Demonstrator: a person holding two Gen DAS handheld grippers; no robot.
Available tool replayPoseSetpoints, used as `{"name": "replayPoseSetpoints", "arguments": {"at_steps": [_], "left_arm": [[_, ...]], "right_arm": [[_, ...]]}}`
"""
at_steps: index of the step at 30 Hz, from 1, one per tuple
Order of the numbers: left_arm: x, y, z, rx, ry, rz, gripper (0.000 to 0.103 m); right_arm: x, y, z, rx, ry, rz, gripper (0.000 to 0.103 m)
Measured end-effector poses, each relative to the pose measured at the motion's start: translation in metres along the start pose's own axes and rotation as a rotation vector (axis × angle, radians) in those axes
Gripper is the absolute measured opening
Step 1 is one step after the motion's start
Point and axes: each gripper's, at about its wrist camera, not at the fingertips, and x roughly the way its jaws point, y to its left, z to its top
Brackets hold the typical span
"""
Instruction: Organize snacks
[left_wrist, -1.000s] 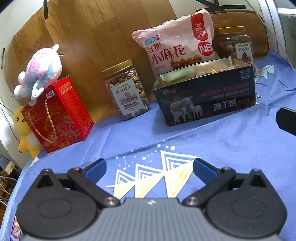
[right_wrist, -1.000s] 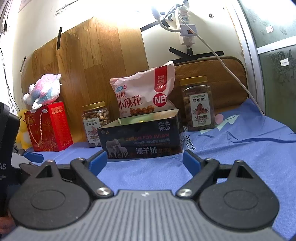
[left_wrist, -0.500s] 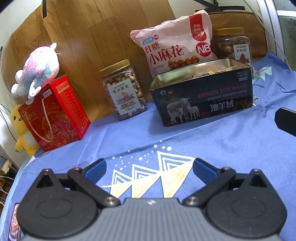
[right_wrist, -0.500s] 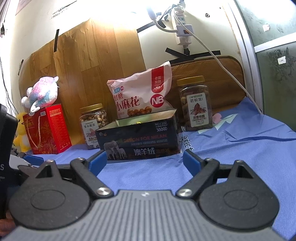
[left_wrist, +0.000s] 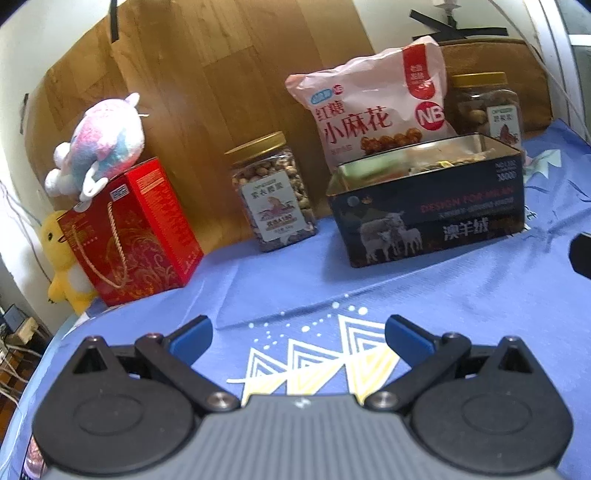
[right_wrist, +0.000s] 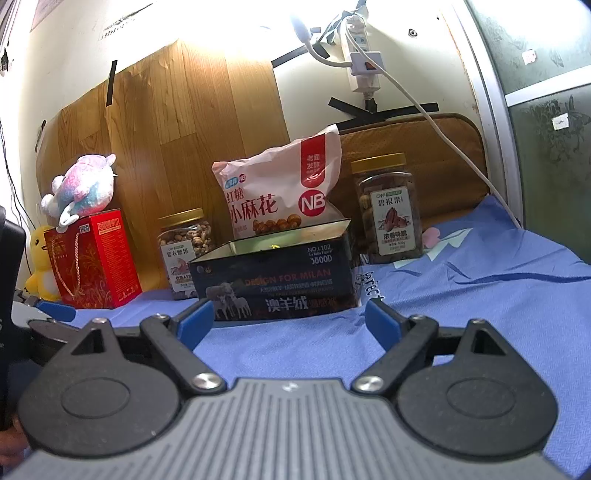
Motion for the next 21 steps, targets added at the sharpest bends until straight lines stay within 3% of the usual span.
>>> {"name": "replayPoseSetpoints", "arguments": {"at_steps": [6,11,21], "left_arm": [[0.01,0.012,0.001,-0.048,0.069,-0.016,0.103],[0.012,0.014,-0.001,-0.013,0.06,0.031,0.103],[0.012,0.017,-0.001,-0.02,0.072,0.0,0.103]], "right_arm": [[0.0,0.0,0.0,0.0,0.0,0.0,0.091],[0.0,0.001,0.0,0.0,0.0,-0.001,0.091],[0.0,0.001,0.0,-0.003,0.001,0.001,0.091]]}}
